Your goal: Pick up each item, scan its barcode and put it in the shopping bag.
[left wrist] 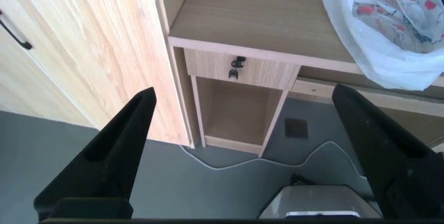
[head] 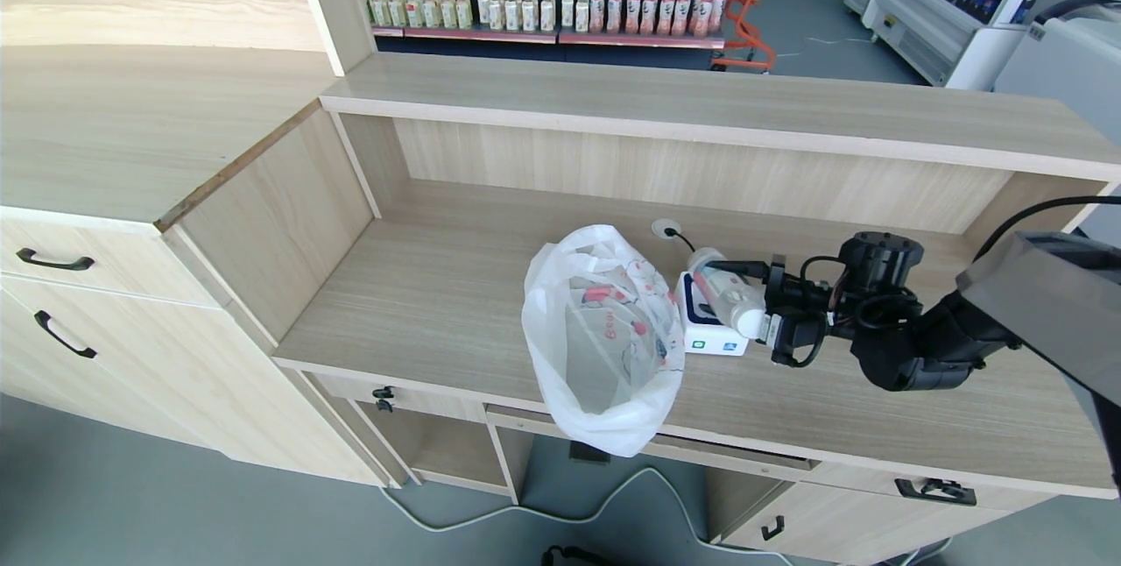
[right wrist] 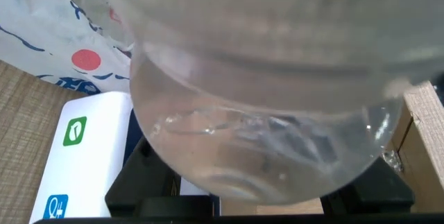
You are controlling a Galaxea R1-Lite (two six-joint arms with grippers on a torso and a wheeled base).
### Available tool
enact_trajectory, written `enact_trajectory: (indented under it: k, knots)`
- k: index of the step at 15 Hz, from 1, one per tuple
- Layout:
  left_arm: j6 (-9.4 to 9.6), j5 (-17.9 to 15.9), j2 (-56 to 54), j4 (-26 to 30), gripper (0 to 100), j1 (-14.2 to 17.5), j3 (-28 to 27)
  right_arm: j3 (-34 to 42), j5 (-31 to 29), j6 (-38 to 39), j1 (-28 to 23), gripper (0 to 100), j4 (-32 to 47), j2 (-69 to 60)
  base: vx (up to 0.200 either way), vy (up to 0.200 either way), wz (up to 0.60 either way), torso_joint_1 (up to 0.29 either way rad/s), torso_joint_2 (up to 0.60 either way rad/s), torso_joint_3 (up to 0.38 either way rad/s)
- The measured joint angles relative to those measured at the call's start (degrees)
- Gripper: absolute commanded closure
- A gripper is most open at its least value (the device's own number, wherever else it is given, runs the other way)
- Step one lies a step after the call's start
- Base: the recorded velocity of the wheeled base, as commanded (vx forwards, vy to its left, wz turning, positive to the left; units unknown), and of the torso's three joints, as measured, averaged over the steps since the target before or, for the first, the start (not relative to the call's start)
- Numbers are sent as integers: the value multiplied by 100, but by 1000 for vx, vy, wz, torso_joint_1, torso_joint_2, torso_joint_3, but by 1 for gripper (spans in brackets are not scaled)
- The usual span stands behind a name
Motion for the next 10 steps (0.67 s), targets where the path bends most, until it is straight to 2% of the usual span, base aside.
enact_trajectory:
  k: [3, 5, 10]
  knots:
    - [0, 0, 0, 0, 0, 0, 0, 2, 0, 7, -6, 100, 5, 37, 0, 0, 0, 0, 0, 0]
    - [0, 0, 0, 0, 0, 0, 0, -20, -16, 379, 0, 100, 13, 1, 0, 0, 0, 0, 0, 0]
    - [0, 2, 0, 0, 0, 0, 0, 2, -2, 2572, -188, 100, 33, -835, 0, 0, 0, 0, 0, 0]
